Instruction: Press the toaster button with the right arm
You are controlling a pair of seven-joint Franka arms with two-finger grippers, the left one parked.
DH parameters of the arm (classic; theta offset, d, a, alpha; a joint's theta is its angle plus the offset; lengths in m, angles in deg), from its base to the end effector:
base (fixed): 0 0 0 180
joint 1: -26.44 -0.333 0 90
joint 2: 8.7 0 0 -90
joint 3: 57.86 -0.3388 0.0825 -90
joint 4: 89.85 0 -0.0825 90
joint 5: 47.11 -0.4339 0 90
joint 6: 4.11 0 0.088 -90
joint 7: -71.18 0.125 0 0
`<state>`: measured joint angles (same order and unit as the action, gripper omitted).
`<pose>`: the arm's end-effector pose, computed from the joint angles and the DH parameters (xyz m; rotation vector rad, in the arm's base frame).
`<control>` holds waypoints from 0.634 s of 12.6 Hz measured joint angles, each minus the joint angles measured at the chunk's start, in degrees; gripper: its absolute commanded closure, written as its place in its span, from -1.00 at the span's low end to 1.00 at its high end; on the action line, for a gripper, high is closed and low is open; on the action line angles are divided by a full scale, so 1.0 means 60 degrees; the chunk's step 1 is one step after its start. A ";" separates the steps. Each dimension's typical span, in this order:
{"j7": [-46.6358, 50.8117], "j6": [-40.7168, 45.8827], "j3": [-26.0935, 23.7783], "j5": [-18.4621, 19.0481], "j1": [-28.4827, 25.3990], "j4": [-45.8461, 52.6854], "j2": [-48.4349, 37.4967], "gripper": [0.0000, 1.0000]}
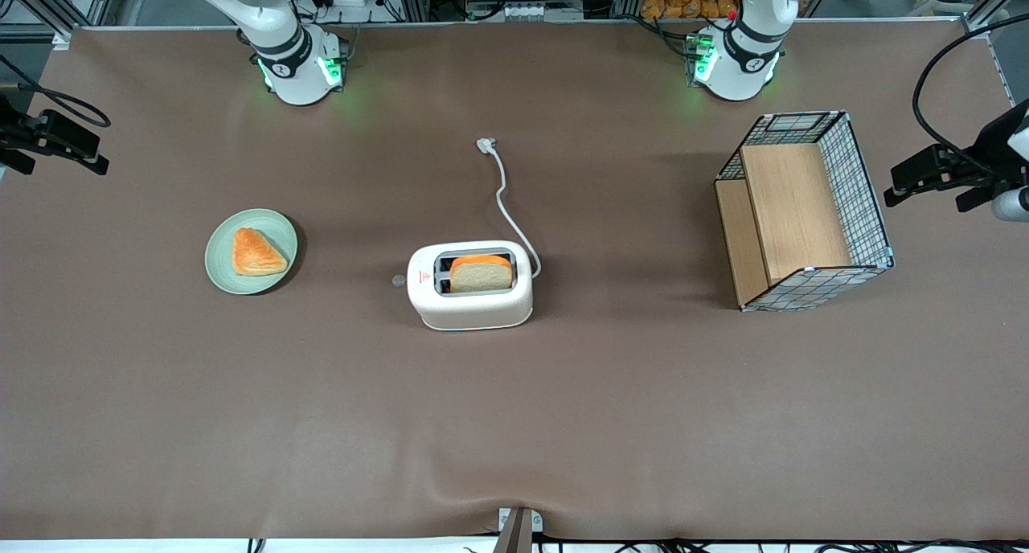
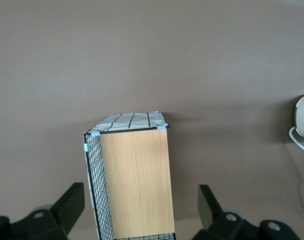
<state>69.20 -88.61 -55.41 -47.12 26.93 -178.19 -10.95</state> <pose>0.5801 -0.0303 0.6593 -3.1381 0.0262 0.0434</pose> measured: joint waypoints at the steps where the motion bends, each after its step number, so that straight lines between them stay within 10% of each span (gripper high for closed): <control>1: -0.0001 0.0000 -0.0006 -0.0006 -0.0003 0.0000 0.0052 -1.00; 8: -0.0022 0.0000 -0.0110 -0.0124 -0.0315 -0.0005 0.0620 -1.00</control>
<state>69.06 -88.61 -56.07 -47.87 25.04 -178.22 -7.24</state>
